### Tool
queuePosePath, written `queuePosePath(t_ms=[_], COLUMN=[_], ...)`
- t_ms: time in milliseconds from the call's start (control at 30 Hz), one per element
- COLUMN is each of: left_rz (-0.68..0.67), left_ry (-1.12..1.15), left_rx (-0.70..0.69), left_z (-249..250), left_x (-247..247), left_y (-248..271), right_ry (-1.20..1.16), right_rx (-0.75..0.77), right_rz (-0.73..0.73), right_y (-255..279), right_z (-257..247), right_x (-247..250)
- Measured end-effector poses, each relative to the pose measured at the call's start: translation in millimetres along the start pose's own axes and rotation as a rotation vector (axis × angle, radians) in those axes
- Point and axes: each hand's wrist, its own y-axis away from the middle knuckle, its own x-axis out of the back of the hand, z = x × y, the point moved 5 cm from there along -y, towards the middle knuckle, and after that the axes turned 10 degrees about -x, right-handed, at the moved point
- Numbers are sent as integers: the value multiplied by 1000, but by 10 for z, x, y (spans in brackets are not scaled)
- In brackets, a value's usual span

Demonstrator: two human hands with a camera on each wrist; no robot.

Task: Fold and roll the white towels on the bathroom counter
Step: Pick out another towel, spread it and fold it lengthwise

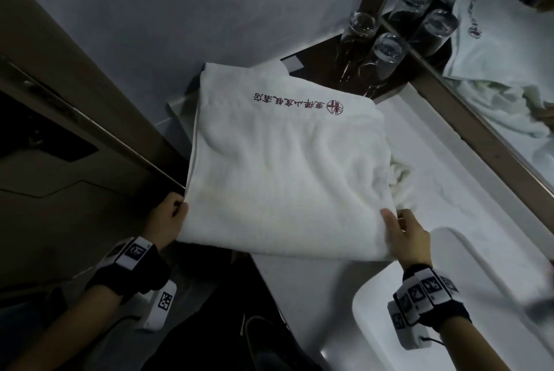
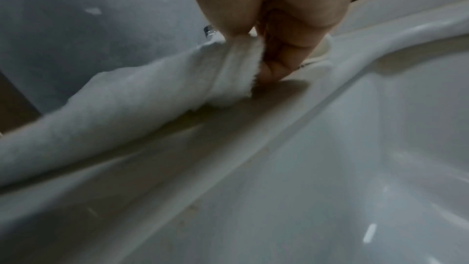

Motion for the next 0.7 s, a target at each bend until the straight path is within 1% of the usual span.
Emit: queuePosePath(t_ms=[100,167,200,267,333,400,500,567,700], left_rz=[-110,-138,-130,-94,-44,13,74,144,256], left_ry=[0,42,78,149,211,255,333,344,274], left_rx=[-9,-43,-59,-77,-72,-84,-113,-183,-331], left_z=[10,147,235,435,628,815,1074,1225,1451], left_x=[-2,16,33,76,115,162,247,320,412], left_y=[-85,-197,-277,-475,-709,-952,-1278,-1445,-1590], right_ry=[32,102,113,75,27,26,47,62,78], right_rx=[16,86,127,191,246,311,408,424,436], right_rz=[-19,27,69,154,199,228,227,208,174], right_y=[68,75,64,40,17,-1,-45,-108,-312], right_z=[25,-40,-101,-263,-448,-655,-976,-1166,-1561], right_x=[1,13,28,58,61,31,-58,-110,-136])
